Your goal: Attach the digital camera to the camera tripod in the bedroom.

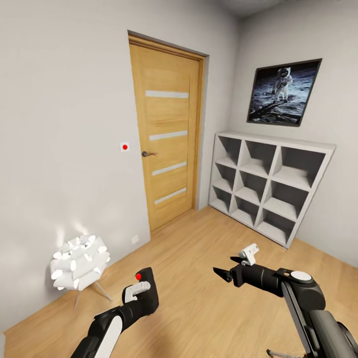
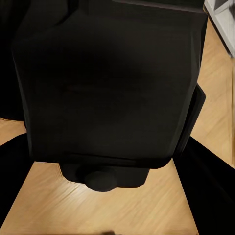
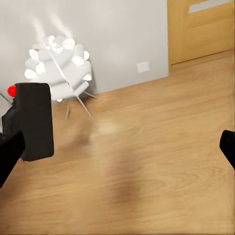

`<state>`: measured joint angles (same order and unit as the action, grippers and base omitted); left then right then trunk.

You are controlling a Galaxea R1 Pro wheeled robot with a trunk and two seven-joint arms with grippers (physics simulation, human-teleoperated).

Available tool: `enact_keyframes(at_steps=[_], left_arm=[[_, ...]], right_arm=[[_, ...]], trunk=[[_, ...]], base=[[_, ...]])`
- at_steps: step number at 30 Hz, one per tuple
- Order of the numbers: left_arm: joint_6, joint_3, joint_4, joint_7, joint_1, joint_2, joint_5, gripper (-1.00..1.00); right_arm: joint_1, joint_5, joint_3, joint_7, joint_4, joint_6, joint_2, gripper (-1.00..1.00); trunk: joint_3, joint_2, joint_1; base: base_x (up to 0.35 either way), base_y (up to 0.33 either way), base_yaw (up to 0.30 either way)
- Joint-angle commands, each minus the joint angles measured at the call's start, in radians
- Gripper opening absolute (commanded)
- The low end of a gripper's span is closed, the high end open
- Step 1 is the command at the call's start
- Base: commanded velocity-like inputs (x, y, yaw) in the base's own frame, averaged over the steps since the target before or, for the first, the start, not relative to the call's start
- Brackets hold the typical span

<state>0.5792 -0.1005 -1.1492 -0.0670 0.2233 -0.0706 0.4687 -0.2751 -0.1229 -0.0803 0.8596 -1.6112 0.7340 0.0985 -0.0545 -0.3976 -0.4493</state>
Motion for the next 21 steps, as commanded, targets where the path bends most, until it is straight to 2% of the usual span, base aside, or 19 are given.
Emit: enact_keyframes(at_steps=[1, 12, 21], left_arm=[[0.004, -0.001, -0.003, -0.006, 0.001, 0.000, 0.010, -1.00], [0.002, -0.001, -0.001, -0.012, 0.001, 0.001, 0.009, -1.00], [0.001, -0.001, 0.003, -0.009, 0.001, 0.001, 0.009, -1.00]], right_arm=[[-0.001, -0.011, -0.001, 0.010, -0.001, 0.002, 0.000, 1.00], [0.000, -0.011, -0.001, 0.010, -0.001, 0.002, 0.000, 1.00], [0.002, -0.011, 0.000, 0.010, -0.001, -0.002, 0.000, 1.00]], trunk=[[-0.002, -0.002, -0.001], [-0.002, -0.002, -0.001], [-0.002, -0.002, -0.001]], base=[[0.038, -0.007, -0.263], [0.016, 0.007, -0.263], [0.096, 0.191, -0.263]])
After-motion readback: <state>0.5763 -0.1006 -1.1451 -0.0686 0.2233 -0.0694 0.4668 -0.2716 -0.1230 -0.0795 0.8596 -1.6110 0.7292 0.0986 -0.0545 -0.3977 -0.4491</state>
